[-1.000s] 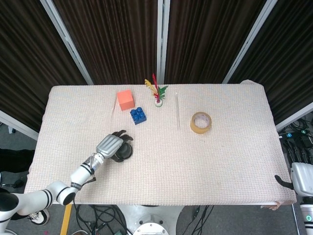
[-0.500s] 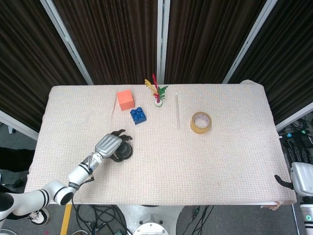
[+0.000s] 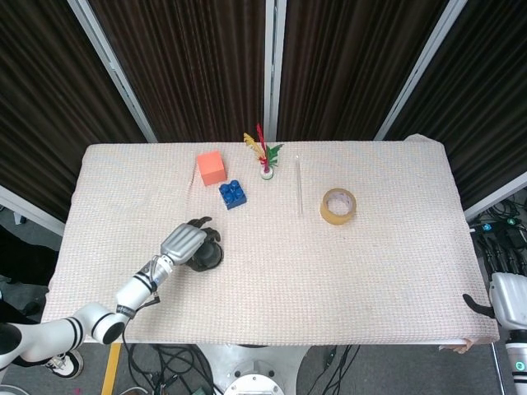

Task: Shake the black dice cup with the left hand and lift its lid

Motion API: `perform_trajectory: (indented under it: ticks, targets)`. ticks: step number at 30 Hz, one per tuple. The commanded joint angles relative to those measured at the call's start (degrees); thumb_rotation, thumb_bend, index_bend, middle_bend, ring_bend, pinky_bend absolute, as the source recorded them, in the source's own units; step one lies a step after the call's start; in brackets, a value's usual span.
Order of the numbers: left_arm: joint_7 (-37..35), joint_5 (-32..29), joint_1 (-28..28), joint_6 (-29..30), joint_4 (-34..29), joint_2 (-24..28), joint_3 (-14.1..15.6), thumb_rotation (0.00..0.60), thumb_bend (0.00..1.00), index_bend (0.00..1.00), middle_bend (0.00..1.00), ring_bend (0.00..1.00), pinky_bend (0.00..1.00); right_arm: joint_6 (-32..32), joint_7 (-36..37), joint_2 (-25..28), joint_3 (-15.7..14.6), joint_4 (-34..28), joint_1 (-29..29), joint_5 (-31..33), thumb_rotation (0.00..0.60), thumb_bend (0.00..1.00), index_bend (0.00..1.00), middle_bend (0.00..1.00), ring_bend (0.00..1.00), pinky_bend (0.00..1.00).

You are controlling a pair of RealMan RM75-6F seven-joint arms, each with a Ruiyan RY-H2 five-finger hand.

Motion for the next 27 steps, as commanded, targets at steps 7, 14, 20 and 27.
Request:
perform_trajectory:
  ticks: [7, 14, 20, 27]
  targets:
    - [1.00, -0.36, -0.13, 0.06, -1.41, 0.84, -0.42, 0.600, 0.09, 0.36, 0.38, 0.11, 0.20, 0.03, 0.11, 0.00, 0.01, 0.07, -0.03, 0.03, 0.600, 0.09, 0.00, 0.00, 0.00, 0.00]
    - [2.03, -0.79, -0.31, 0.34, -2.98, 2.22, -1.09, 0.600, 0.09, 0.36, 0.38, 0.11, 0.20, 0.05, 0.20, 0.01, 0.08, 0.12, -0.03, 0.11, 0.600, 0.09, 0.00, 0.00, 0.00, 0.00]
    - [3.26, -1.47, -0.33, 0.55, -5.45, 4.43, -1.63, 0.600, 0.10, 0.36, 0.38, 0.11, 0.20, -0.05, 0.26, -0.04, 0.08, 0.17, 0.02, 0.14, 0.600, 0.09, 0.00, 0.00, 0.00, 0.00]
    - [6.16, -3.93, -0.20, 1.70, -6.31, 6.78, -3.35, 0.600, 0.13, 0.36, 0.39, 0.11, 0.20, 0.09, 0.39, -0.02, 0.10, 0.19, -0.04, 0.06, 0.600, 0.09, 0.00, 0.00, 0.00, 0.00]
